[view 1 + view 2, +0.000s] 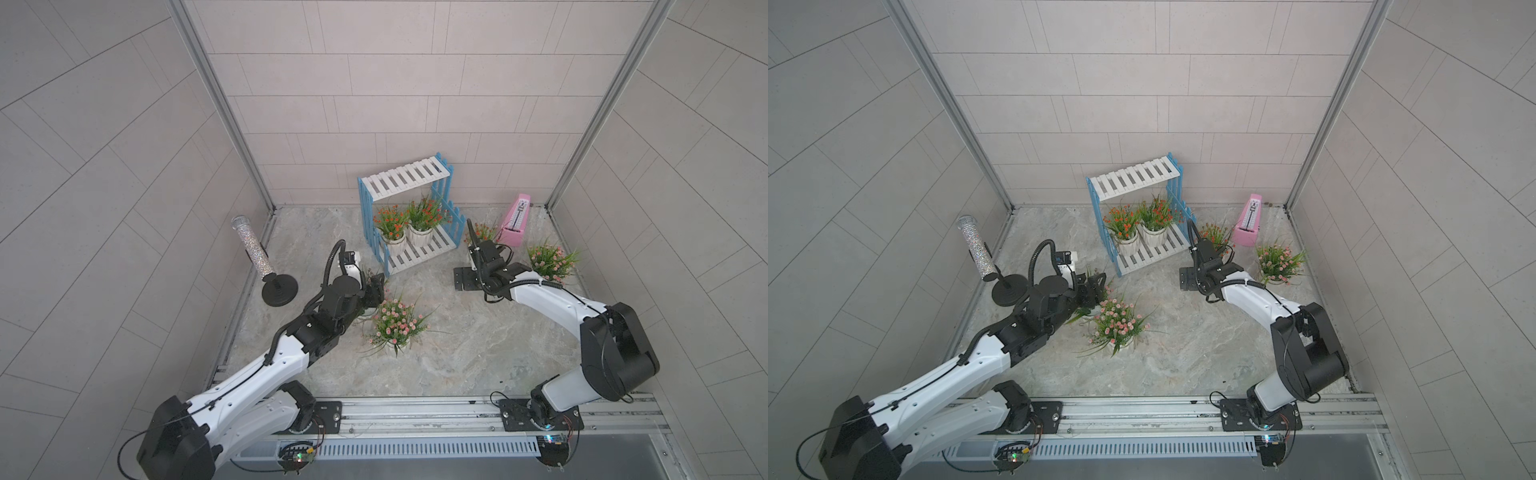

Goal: Place the baby's breath potted plants on the rack by color
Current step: Pick up the baby's breath potted plant from the center of the board.

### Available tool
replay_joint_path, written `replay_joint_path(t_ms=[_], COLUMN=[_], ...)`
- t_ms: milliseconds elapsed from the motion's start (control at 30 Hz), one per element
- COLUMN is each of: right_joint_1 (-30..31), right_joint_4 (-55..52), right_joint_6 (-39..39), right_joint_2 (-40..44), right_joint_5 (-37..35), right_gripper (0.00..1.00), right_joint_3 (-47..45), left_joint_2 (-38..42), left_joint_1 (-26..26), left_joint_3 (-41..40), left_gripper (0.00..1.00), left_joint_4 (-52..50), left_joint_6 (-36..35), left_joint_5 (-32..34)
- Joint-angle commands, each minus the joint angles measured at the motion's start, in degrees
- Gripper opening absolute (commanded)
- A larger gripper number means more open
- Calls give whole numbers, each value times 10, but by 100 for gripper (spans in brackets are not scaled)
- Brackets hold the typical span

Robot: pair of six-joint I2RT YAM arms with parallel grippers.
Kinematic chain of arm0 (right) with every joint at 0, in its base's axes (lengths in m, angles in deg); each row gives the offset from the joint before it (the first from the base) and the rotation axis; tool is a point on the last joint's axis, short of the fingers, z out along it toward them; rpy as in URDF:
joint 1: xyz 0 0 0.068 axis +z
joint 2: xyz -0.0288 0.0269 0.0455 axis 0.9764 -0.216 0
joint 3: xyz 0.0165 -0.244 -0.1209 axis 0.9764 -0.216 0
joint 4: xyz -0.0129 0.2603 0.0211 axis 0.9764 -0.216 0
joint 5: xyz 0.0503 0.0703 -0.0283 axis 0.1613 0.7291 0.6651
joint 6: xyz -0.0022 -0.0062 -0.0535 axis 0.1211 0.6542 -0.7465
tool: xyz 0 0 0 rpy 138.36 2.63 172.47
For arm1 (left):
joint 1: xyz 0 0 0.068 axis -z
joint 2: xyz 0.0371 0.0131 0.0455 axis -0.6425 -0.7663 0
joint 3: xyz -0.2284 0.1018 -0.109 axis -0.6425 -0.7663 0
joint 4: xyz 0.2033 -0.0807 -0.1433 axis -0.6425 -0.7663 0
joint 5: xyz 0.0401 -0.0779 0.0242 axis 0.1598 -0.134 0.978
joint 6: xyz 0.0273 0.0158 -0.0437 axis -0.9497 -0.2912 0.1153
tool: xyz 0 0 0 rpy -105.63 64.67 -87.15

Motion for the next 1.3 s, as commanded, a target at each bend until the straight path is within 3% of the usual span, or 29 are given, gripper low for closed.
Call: replay_joint_path(t_ms=[0,300,533,733,900,1267], right_joint_1=[-17,-65,-89,-94,-93,-27], right_joint_4=[14,43,55,58,85,41], right_joint_6=[6,-13,-18,-18,-19,-46], right_joint_2=[-36,-87,-142,-163,-134,-5], right_joint_5=[-43,-53,-10,2,11,17], right_gripper=[99,99,99,91,78,78], right_joint_3=[14,68,112,128,95,50], left_joint_2=[2,-6,-11,-12,-14,-23], left_joint_1=[2,2,2,2,2,2], left_joint_3=[-2,-5,-2,3,5,10], left_gripper=[70,70,70,70,70,70], left_joint_4=[2,14,14,11,8,2], left_joint_6=[-3,-3,-3,-3,-3,-9], left_joint_5=[9,1,4,3,5,23])
